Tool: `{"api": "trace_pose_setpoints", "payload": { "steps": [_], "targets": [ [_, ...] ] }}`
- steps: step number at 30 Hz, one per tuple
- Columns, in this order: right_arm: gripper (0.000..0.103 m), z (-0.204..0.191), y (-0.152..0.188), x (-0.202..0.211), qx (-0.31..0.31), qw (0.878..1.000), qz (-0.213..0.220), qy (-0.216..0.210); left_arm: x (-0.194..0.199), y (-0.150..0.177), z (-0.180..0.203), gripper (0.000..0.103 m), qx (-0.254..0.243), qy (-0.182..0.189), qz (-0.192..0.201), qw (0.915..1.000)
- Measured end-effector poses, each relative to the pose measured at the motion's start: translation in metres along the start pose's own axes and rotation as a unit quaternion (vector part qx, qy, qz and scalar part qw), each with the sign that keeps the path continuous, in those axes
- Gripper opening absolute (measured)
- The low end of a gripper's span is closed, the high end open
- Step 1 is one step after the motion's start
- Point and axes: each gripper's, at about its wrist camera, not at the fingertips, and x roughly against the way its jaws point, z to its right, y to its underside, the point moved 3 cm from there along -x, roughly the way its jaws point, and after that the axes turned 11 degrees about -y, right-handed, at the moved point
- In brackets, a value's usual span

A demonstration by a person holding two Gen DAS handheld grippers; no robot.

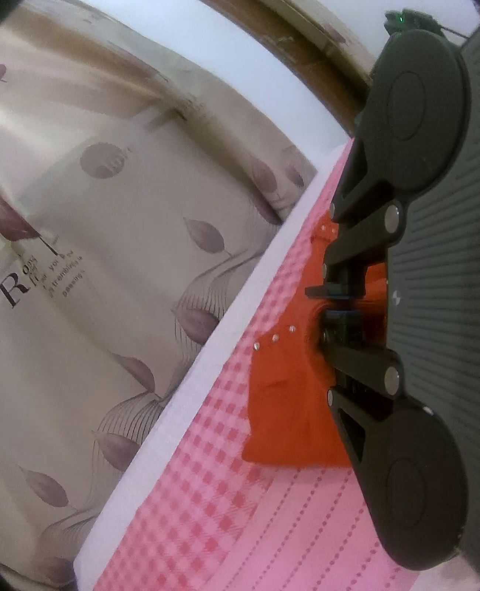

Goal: Fold small clothes
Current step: 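Lift the hem with both grippers and fold it over toward the collar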

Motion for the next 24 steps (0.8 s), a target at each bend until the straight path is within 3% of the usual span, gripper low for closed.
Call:
{"api": "trace_pose_setpoints", "payload": {
  "steps": [2, 4, 5, 8, 9, 11, 12, 13, 15, 17, 18, 19, 20, 21, 23, 24],
  "targets": [
    [0.013, -0.007, 0.008, -0.005, 0.065, 0.997, -0.035, 0.037, -0.004, 0.001, -0.002, 0.003, -0.002, -0.002, -0.003, 1.0],
    [0.014, -0.018, 0.017, -0.009, 0.14, 0.986, -0.07, 0.065, -0.005, 0.001, -0.005, 0.003, -0.002, -0.001, -0.004, 1.0],
    [0.014, -0.024, 0.021, -0.011, 0.174, 0.978, -0.084, 0.077, -0.007, 0.001, -0.005, 0.003, 0.0, 0.0, -0.006, 1.0],
    [0.016, -0.044, 0.034, -0.019, 0.29, 0.941, -0.139, 0.106, -0.009, 0.0, -0.006, 0.003, 0.001, 0.001, -0.007, 1.0],
    [0.023, -0.047, 0.037, -0.021, 0.314, 0.93, -0.154, 0.112, -0.009, 0.0, -0.005, 0.003, 0.001, 0.001, -0.007, 1.0],
    [0.05, -0.049, 0.04, -0.026, 0.353, 0.911, -0.171, 0.127, -0.009, 0.0, -0.005, 0.003, 0.001, 0.0, -0.007, 1.0],
    [0.078, -0.05, 0.043, -0.03, 0.384, 0.895, -0.182, 0.137, -0.009, 0.0, -0.005, 0.003, 0.0, 0.0, -0.007, 1.0],
    [0.091, -0.052, 0.045, -0.034, 0.413, 0.879, -0.189, 0.146, -0.009, 0.0, -0.005, 0.003, -0.001, -0.001, -0.007, 1.0],
    [0.091, -0.054, 0.049, -0.042, 0.462, 0.851, -0.202, 0.15, -0.009, 0.001, -0.004, 0.003, -0.005, -0.002, -0.007, 1.0],
    [0.091, -0.051, 0.05, -0.054, 0.479, 0.834, -0.237, 0.14, -0.01, 0.001, -0.004, 0.003, -0.008, -0.004, -0.009, 0.9999],
    [0.09, -0.047, 0.049, -0.062, 0.477, 0.83, -0.252, 0.141, -0.01, 0.001, -0.004, 0.003, -0.01, -0.005, -0.009, 0.9999],
    [0.074, -0.044, 0.047, -0.066, 0.473, 0.831, -0.258, 0.137, -0.011, 0.001, -0.004, 0.003, -0.01, -0.005, -0.01, 0.9999],
    [0.054, -0.042, 0.045, -0.068, 0.461, 0.839, -0.262, 0.123, -0.011, 0.001, -0.005, 0.003, -0.01, -0.005, -0.01, 0.9999],
    [0.025, -0.041, 0.041, -0.072, 0.443, 0.847, -0.269, 0.114, -0.011, 0.001, -0.006, 0.003, -0.009, -0.004, -0.01, 0.9999],
    [0.014, -0.042, 0.038, -0.076, 0.436, 0.853, -0.266, 0.109, -0.012, 0.001, -0.008, 0.003, -0.007, -0.003, -0.008, 0.9999],
    [0.007, -0.042, 0.034, -0.077, 0.424, 0.861, -0.256, 0.11, -0.012, 0.0, -0.008, 0.003, -0.005, -0.006, -0.005, 1.0]
  ]
}}
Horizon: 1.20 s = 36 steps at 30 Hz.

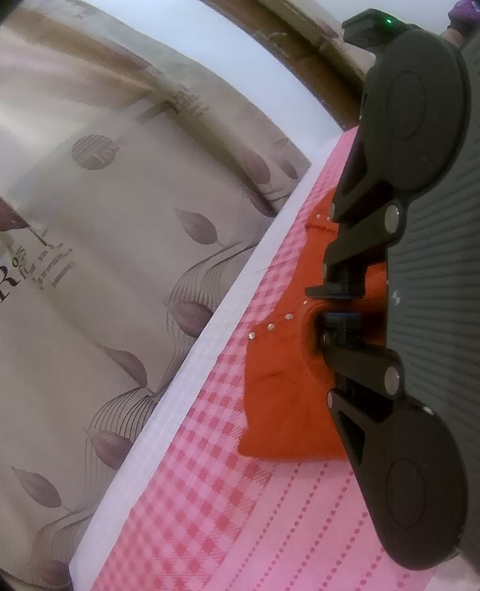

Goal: Fold small clothes
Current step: 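Lift the hem with both grippers and fold it over toward the collar, then open both grippers and release the folded hem onto the sweater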

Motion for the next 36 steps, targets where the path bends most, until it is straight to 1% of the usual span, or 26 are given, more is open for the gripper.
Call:
{"api": "trace_pose_setpoints", "payload": {
  "steps": [2, 4, 5, 7, 9, 10, 11, 12, 13, 14, 15, 17, 18, 19, 21, 24, 25, 26, 27, 28, 29, 30, 31, 32, 33, 36],
  "targets": [
    [0.007, 0.011, -0.005, 0.007, -0.049, 0.998, 0.038, 0.011, -0.002, -0.002, -0.002, 0.003, 0.008, -0.005, 0.011, 0.9999],
    [0.007, 0.032, -0.008, 0.018, -0.126, 0.988, 0.085, 0.009, -0.006, -0.005, -0.004, 0.003, 0.014, -0.013, 0.016, 0.9997],
    [0.006, 0.043, -0.006, 0.02, -0.165, 0.981, 0.103, 0.011, -0.01, -0.008, -0.005, 0.003, 0.017, -0.017, 0.019, 0.9995],
    [0.006, 0.058, 0.0, 0.018, -0.21, 0.97, 0.121, 0.01, -0.017, -0.011, -0.005, 0.003, 0.022, -0.019, 0.022, 0.9993],
    [0.006, 0.07, 0.009, 0.009, -0.249, 0.961, 0.119, 0.01, -0.027, -0.014, -0.006, 0.005, 0.03, -0.017, 0.006, 0.9994],
    [0.006, 0.075, 0.013, 0.005, -0.266, 0.957, 0.115, 0.003, -0.03, -0.015, -0.008, 0.017, 0.038, -0.016, -0.005, 0.9991],
    [0.007, 0.077, 0.018, 0.003, -0.277, 0.954, 0.114, 0.0, -0.033, -0.016, -0.01, 0.044, 0.048, -0.017, -0.015, 0.9986],
    [0.007, 0.08, 0.023, 0.003, -0.291, 0.949, 0.117, 0.006, -0.033, -0.016, -0.013, 0.061, 0.059, -0.019, -0.016, 0.9979],
    [0.007, 0.081, 0.028, 0.005, -0.302, 0.945, 0.123, 0.011, -0.029, -0.017, -0.018, 0.091, 0.073, -0.023, -0.004, 0.9971],
    [0.007, 0.083, 0.031, 0.006, -0.307, 0.943, 0.126, 0.01, -0.022, -0.019, -0.022, 0.103, 0.087, -0.027, 0.019, 0.9957],
    [0.007, 0.082, 0.034, 0.011, -0.31, 0.941, 0.134, 0.007, -0.016, -0.022, -0.025, 0.102, 0.095, -0.029, 0.037, 0.9944],
    [0.007, 0.078, 0.035, 0.017, -0.307, 0.94, 0.147, 0.005, -0.009, -0.03, -0.025, 0.102, 0.084, -0.02, 0.044, 0.9953],
    [0.008, 0.074, 0.036, 0.019, -0.301, 0.943, 0.145, 0.002, -0.006, -0.033, -0.025, 0.102, 0.079, -0.025, 0.049, 0.9954],
    [0.008, 0.072, 0.037, 0.019, -0.297, 0.945, 0.139, -0.004, -0.003, -0.035, -0.025, 0.102, 0.073, -0.034, 0.054, 0.9953],
    [0.008, 0.066, 0.038, 0.014, -0.285, 0.951, 0.119, -0.021, -0.001, -0.037, -0.024, 0.102, 0.054, -0.039, 0.045, 0.9968],
    [0.009, 0.057, 0.036, 0.002, -0.255, 0.963, 0.086, -0.01, 0.001, -0.032, -0.018, 0.096, 0.001, -0.061, 0.034, 0.9975],
    [0.009, 0.054, 0.034, -0.001, -0.247, 0.965, 0.083, -0.016, 0.002, -0.028, -0.015, 0.093, -0.022, -0.066, 0.031, 0.9971],
    [0.009, 0.051, 0.033, -0.004, -0.237, 0.968, 0.083, -0.018, 0.002, -0.023, -0.013, 0.084, -0.044, -0.07, 0.027, 0.9962],
    [0.008, 0.047, 0.031, -0.008, -0.222, 0.972, 0.074, -0.004, 0.004, -0.017, -0.011, 0.079, -0.064, -0.076, 0.025, 0.9947],
    [0.004, 0.045, 0.03, -0.01, -0.211, 0.975, 0.068, 0.012, 0.004, -0.012, -0.008, 0.067, -0.089, -0.091, 0.025, 0.9915],
    [0.003, 0.044, 0.027, -0.011, -0.199, 0.977, 0.067, 0.035, 0.006, -0.007, -0.008, 0.06, -0.102, -0.104, 0.026, 0.989],
    [0.002, 0.045, 0.025, -0.008, -0.195, 0.976, 0.074, 0.059, 0.008, -0.003, -0.009, 0.06, -0.105, -0.112, 0.028, 0.9877],
    [0.002, 0.05, 0.024, -0.006, -0.201, 0.973, 0.082, 0.075, 0.01, -0.001, -0.012, 0.06, -0.1, -0.111, 0.029, 0.9883],
    [0.002, 0.057, 0.025, -0.004, -0.215, 0.969, 0.089, 0.084, 0.011, 0.001, -0.015, 0.06, -0.093, -0.11, 0.028, 0.9892],
    [0.002, 0.064, 0.027, -0.004, -0.229, 0.965, 0.089, 0.086, 0.012, 0.003, -0.017, 0.06, -0.091, -0.113, 0.024, 0.9892],
    [0.002, 0.068, 0.037, -0.011, -0.232, 0.966, 0.071, 0.093, 0.012, 0.008, -0.019, 0.067, -0.098, -0.115, 0.015, 0.9884]
  ]
}}
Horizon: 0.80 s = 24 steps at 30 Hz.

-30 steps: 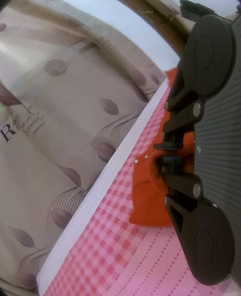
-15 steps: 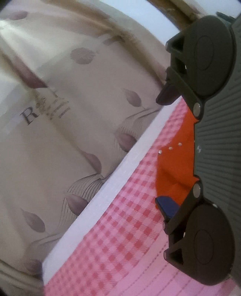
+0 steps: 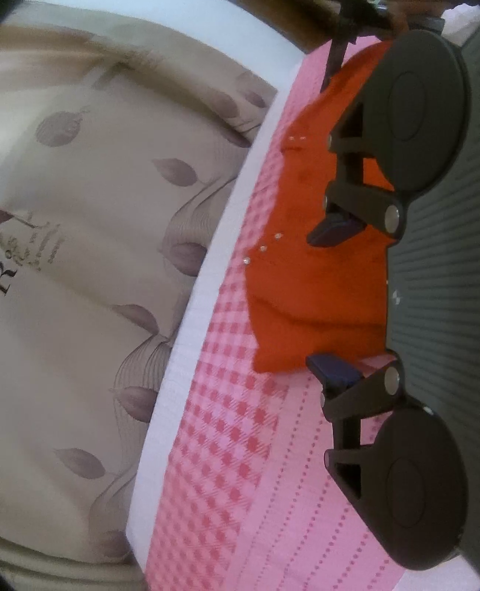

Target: Fold small clothes

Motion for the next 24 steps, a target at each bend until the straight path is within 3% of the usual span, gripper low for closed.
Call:
{"api": "trace_pose_setpoints", "payload": {
  "steps": [4, 7, 12, 17, 24],
  "targets": [
    [0.003, 0.007, -0.002, 0.033, -0.059, 0.995, 0.069, -0.028, 0.01, 0.001, 0.008, 0.092, -0.031, -0.019, 0.027, 0.999],
    [0.003, -0.013, -0.002, 0.061, -0.039, 0.993, 0.102, -0.047, 0.021, -0.002, 0.02, 0.097, -0.064, -0.034, 0.052, 0.996],
    [0.005, -0.06, 0.021, 0.061, 0.016, 0.997, 0.053, -0.055, 0.023, -0.003, 0.031, 0.098, -0.085, -0.058, 0.055, 0.9932],
    [0.006, -0.086, 0.043, 0.031, 0.049, 0.999, -0.009, -0.012, 0.021, 0.0, 0.037, 0.1, -0.1, -0.086, 0.045, 0.9903],
    [0.01, -0.09, 0.05, 0.03, 0.042, 0.999, 0.017, 0.002, 0.022, 0.002, 0.038, 0.103, -0.127, -0.114, 0.049, 0.9841]
  ]
}}
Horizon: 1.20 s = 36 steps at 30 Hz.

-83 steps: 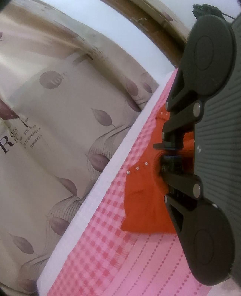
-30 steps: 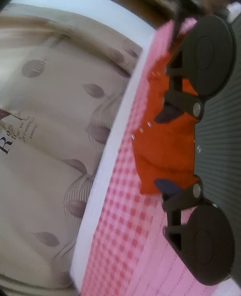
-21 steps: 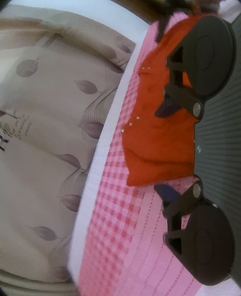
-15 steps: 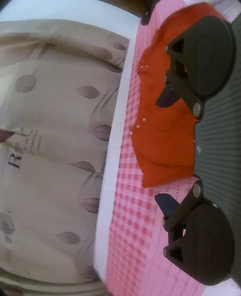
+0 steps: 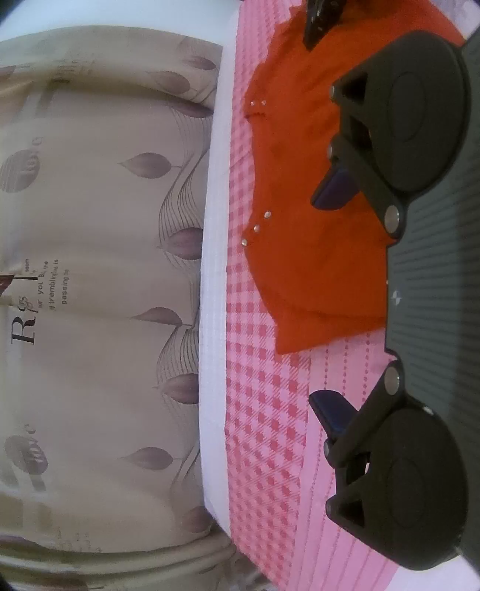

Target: Fold small clothes

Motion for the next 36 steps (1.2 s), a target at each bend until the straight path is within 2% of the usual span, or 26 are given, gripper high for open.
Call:
{"api": "trace_pose_setpoints", "payload": {
  "steps": [8, 12, 14, 15, 17, 18, 19, 20, 22, 27, 31, 36],
  "targets": [
    [0.011, 0.001, 0.002, 0.004, -0.019, 1.0, 0.007, -0.013, -0.005, 0.005, 0.001, 0.103, -0.006, -0.013, 0.011, 0.9998],
    [0.017, 0.006, 0.002, 0.003, -0.034, 0.999, 0.009, -0.029, -0.009, 0.01, 0.0, 0.103, -0.002, -0.018, 0.022, 0.9996],
    [0.024, 0.003, 0.002, 0.002, -0.026, 0.999, 0.007, -0.032, -0.012, 0.012, -0.001, 0.103, -0.001, -0.019, 0.021, 0.9996],
    [0.03, 0.001, 0.001, 0.001, -0.018, 0.999, 0.004, -0.034, -0.013, 0.013, -0.001, 0.103, -0.001, -0.017, 0.02, 0.9997],
    [0.05, -0.008, 0.001, -0.001, 0.01, 0.999, -0.004, -0.035, -0.016, 0.015, -0.001, 0.103, -0.001, -0.015, 0.015, 0.9998],
    [0.07, -0.013, 0.002, -0.002, 0.024, 0.999, -0.009, -0.042, -0.017, 0.016, -0.002, 0.103, 0.0, -0.014, 0.011, 0.9998],
    [0.083, -0.019, 0.002, -0.004, 0.041, 0.998, -0.015, -0.044, -0.018, 0.017, -0.002, 0.103, 0.001, -0.012, 0.008, 0.9999],
    [0.086, -0.024, 0.003, -0.005, 0.056, 0.998, -0.02, -0.035, -0.019, 0.018, -0.003, 0.103, 0.004, -0.013, 0.005, 0.9999],
    [0.089, -0.028, 0.003, -0.007, 0.068, 0.997, -0.025, -0.023, -0.022, 0.019, -0.004, 0.103, 0.009, -0.014, -0.004, 0.9999],
    [0.089, -0.023, 0.003, -0.007, 0.053, 0.998, -0.025, -0.032, -0.033, 0.022, -0.009, 0.103, 0.034, -0.008, -0.048, 0.9982],
    [0.096, -0.028, 0.004, -0.007, 0.069, 0.997, -0.027, -0.014, -0.029, 0.024, -0.014, 0.103, 0.052, 0.005, -0.026, 0.9983],
    [0.098, -0.028, 0.004, -0.006, 0.073, 0.997, -0.026, -0.008, -0.023, 0.015, -0.029, 0.103, 0.094, 0.047, -0.006, 0.9944]
  ]
}}
